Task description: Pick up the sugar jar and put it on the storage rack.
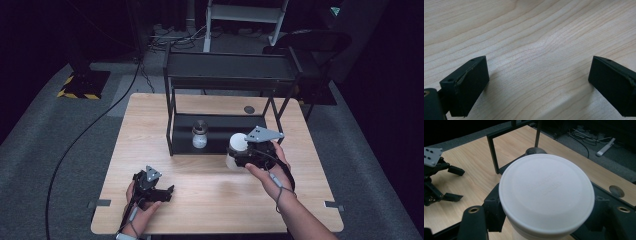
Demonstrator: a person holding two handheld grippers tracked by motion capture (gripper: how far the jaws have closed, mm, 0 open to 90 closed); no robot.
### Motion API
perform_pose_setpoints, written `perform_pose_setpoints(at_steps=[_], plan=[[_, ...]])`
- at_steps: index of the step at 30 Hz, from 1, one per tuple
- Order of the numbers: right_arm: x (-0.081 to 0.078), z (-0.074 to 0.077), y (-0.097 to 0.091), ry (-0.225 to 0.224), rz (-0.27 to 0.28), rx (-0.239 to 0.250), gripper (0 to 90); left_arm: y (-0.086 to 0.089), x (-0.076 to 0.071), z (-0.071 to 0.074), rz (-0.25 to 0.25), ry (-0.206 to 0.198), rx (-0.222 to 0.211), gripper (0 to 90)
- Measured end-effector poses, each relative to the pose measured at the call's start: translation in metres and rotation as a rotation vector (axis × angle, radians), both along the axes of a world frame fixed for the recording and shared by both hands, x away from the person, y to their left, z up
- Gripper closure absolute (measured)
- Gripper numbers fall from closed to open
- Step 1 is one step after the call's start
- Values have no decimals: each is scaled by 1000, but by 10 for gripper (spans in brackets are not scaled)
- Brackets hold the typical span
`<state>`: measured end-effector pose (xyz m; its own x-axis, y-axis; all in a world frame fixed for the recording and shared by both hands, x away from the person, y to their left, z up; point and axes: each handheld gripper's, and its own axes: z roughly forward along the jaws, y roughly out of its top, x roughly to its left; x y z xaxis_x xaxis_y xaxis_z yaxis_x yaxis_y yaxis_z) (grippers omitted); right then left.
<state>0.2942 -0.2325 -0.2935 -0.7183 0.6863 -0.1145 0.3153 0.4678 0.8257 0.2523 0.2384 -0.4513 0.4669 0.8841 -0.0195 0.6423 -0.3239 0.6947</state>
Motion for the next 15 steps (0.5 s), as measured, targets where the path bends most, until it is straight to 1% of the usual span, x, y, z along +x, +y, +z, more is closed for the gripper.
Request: perform_pose_setpoints(at_steps=[9,15], plan=[[19,6,9,-5,-13,2,333,0,0,0,3,0,-1,29],[32,7,15,-6,-24,6,333,0,0,0,3,0,-1,29]])
